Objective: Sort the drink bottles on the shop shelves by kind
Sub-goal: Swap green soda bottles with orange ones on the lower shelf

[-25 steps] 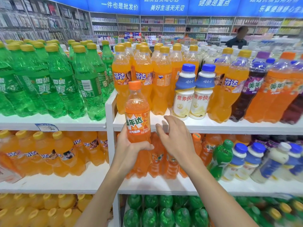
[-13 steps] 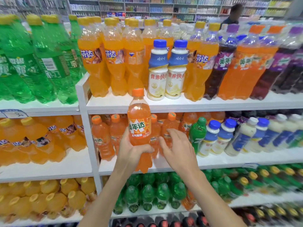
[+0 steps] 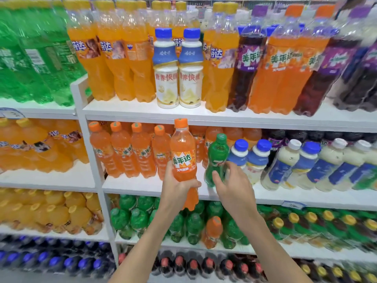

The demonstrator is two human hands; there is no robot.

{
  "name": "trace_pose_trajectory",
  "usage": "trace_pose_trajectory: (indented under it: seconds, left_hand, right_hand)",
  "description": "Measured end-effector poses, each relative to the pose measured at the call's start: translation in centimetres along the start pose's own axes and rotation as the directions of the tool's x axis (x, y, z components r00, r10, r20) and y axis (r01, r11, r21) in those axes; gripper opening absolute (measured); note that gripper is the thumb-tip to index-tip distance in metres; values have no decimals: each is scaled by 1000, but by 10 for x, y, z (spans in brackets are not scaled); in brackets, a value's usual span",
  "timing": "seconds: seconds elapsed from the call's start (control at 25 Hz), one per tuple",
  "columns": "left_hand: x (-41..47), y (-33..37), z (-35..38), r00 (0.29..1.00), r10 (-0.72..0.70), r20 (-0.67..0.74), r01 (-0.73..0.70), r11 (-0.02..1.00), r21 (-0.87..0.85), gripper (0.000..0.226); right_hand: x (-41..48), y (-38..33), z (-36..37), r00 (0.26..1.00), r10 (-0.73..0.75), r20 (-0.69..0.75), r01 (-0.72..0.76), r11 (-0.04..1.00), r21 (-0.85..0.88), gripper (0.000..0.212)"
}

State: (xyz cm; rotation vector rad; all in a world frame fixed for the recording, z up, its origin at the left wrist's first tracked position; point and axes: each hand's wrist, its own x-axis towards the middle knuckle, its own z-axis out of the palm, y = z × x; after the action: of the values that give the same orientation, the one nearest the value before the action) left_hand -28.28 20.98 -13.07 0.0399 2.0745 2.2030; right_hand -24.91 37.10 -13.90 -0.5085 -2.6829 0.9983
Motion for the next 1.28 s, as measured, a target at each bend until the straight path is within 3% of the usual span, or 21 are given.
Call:
trace_pose_trajectory:
  seconds: [0.24,0.44,0.68,0.92,1.08,1.28]
  left_hand:
    - [5,-18,3,998,-60,-30,62,994,87,69]
    - [13,-29,-12,995,-103,-7,103,991,83,68]
    - [21,-37,-19,991,-121,52,116,989,96,65]
    - [27,-39,-26,992,-114,58,108,989,98,71]
    - [28,-36,-29,993,-103,64,95,989,118,69]
    - [27,-35,-29,991,-96,92,84,988,132,69]
  right_hand:
    - [11,4,-1,1000,15,3,-15,997,70,35]
    - [27,-4,20,996,87,-35,-75,964,256,57]
    - [37,-19,49,971,224,-83,-189,932,308,84]
    - [47,-13,78,952,237,-194,-149,912,383,64]
    - [53,-11,90,936,291,-196,-166,858,486,60]
    - [59,-6,87,956,240,-170,-127,858,498,55]
